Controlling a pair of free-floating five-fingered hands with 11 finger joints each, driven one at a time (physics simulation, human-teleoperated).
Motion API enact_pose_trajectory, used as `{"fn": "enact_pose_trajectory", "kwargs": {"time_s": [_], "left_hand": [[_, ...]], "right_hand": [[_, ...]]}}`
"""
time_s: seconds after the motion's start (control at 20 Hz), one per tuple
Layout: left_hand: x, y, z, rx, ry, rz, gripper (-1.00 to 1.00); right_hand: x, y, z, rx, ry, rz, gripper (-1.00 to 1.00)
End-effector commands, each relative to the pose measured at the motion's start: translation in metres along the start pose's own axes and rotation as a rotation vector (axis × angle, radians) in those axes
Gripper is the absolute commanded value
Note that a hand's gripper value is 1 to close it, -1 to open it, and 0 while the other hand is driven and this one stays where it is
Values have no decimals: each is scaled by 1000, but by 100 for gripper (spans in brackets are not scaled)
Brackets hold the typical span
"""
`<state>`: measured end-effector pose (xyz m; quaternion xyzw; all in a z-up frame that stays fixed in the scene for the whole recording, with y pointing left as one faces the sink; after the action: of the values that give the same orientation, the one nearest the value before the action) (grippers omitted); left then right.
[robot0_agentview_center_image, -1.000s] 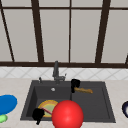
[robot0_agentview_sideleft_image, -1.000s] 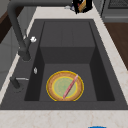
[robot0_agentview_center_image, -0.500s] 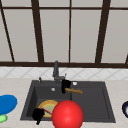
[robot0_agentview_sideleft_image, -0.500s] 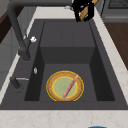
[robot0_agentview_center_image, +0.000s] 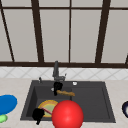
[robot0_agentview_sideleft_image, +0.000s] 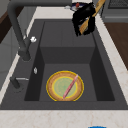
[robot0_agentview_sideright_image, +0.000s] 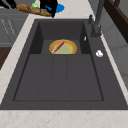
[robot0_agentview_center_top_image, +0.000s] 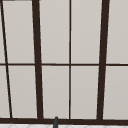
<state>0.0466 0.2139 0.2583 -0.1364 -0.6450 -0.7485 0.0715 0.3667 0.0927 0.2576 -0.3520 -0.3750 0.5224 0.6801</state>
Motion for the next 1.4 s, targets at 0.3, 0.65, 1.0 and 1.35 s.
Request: {"fn": "enact_pose_trajectory", "kwargs": {"time_s": [0.3,0.65,1.0,1.35], "left_hand": [[0,0,0,0,0,0,0],[0,0,0,0,0,0,0],[0,0,0,0,0,0,0],[0,0,0,0,0,0,0]], "right_hand": [[4,47,-18,25,-320,-19,100],[40,80,-57,27,-316,-67,100],[68,122,-104,40,-363,-42,100],[74,156,-138,33,-537,-81,100]]}}
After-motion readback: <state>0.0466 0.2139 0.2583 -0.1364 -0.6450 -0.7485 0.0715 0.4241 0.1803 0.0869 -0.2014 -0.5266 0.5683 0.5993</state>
